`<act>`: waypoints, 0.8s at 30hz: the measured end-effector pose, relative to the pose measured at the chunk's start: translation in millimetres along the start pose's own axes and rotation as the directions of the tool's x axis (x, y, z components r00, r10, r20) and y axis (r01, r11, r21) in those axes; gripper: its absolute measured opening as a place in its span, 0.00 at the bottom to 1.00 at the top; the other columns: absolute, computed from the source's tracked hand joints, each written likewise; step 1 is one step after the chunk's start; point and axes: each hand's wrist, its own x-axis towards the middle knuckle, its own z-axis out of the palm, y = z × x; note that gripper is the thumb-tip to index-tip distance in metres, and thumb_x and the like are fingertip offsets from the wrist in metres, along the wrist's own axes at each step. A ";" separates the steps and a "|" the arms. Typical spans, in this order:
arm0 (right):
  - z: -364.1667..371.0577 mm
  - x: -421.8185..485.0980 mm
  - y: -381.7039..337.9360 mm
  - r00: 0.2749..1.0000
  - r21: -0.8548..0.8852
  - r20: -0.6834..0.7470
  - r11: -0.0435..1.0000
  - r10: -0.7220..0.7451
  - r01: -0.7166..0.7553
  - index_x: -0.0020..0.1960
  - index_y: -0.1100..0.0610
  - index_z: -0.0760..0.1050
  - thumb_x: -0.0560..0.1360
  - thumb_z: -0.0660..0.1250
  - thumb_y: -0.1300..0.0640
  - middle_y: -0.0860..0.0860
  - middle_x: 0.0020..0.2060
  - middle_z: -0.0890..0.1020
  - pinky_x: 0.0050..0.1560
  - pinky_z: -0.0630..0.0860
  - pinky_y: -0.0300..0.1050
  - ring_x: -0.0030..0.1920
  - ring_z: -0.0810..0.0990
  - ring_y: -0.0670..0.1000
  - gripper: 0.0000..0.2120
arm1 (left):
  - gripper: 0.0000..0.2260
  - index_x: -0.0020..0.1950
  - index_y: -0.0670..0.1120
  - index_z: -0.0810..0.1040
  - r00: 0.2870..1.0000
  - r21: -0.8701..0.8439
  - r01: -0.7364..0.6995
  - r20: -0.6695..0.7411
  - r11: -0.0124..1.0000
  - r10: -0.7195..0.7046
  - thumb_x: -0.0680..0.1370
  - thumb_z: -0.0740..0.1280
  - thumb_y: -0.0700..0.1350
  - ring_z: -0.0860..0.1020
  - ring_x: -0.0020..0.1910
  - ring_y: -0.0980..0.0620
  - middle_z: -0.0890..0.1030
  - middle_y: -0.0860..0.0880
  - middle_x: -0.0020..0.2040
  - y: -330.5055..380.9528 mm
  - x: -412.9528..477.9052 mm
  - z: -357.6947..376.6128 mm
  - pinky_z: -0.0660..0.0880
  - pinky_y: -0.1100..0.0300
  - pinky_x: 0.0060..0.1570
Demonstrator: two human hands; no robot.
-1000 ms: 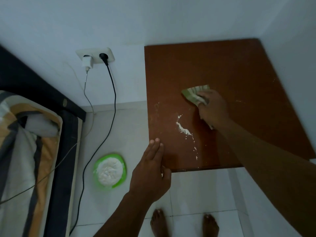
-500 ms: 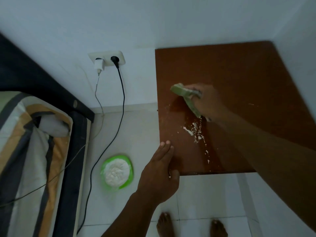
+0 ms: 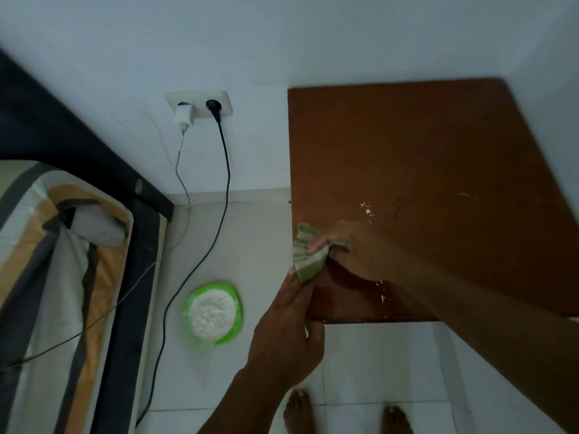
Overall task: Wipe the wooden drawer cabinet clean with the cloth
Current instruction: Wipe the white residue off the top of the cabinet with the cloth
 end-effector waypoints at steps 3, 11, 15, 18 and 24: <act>-30.9 -18.4 -0.7 0.966 0.258 -0.137 0.949 0.221 -0.181 0.56 0.53 0.82 0.77 0.67 0.66 0.48 0.46 0.84 0.32 0.78 0.32 0.33 0.83 0.39 0.13 | 0.32 0.77 0.51 0.63 1.000 0.009 0.014 -0.019 1.000 -0.014 0.72 0.54 0.50 0.52 0.77 0.61 0.57 0.58 0.78 -0.7 -0.1 1.5 0.66 0.61 0.68; -96.8 8.2 83.8 0.706 0.173 -0.560 0.895 0.433 -0.411 0.61 0.51 0.81 0.77 0.66 0.64 0.53 0.56 0.83 0.51 0.81 0.51 0.51 0.82 0.54 0.15 | 0.30 0.75 0.49 0.66 0.991 0.104 0.134 0.004 0.986 -0.135 0.72 0.55 0.50 0.55 0.77 0.58 0.60 0.55 0.78 20.2 9.1 2.3 0.68 0.55 0.70; -49.0 2.5 63.8 0.859 0.016 -0.422 0.949 0.291 -0.314 0.58 0.50 0.82 0.76 0.68 0.64 0.51 0.60 0.81 0.64 0.74 0.51 0.60 0.77 0.52 0.15 | 0.30 0.75 0.49 0.66 0.986 0.131 0.159 0.038 0.979 -0.165 0.72 0.56 0.50 0.55 0.77 0.58 0.60 0.54 0.78 25.2 10.6 -3.7 0.69 0.56 0.69; -15.2 -25.0 35.6 0.921 0.027 -0.328 0.977 0.210 -0.214 0.57 0.50 0.82 0.75 0.68 0.67 0.47 0.60 0.81 0.68 0.69 0.47 0.60 0.73 0.42 0.16 | 0.28 0.77 0.51 0.63 0.981 0.174 0.154 0.087 0.973 -0.171 0.75 0.59 0.48 0.53 0.77 0.59 0.58 0.55 0.79 28.0 12.1 -9.4 0.66 0.60 0.70; 4.2 -69.8 11.4 0.898 0.319 -0.286 0.917 0.333 -0.239 0.54 0.48 0.84 0.76 0.67 0.68 0.53 0.49 0.86 0.48 0.83 0.55 0.47 0.85 0.54 0.16 | 0.28 0.77 0.52 0.61 0.969 0.206 0.200 0.101 0.958 -0.224 0.77 0.60 0.48 0.53 0.78 0.56 0.58 0.54 0.79 39.4 18.7 -11.2 0.63 0.58 0.72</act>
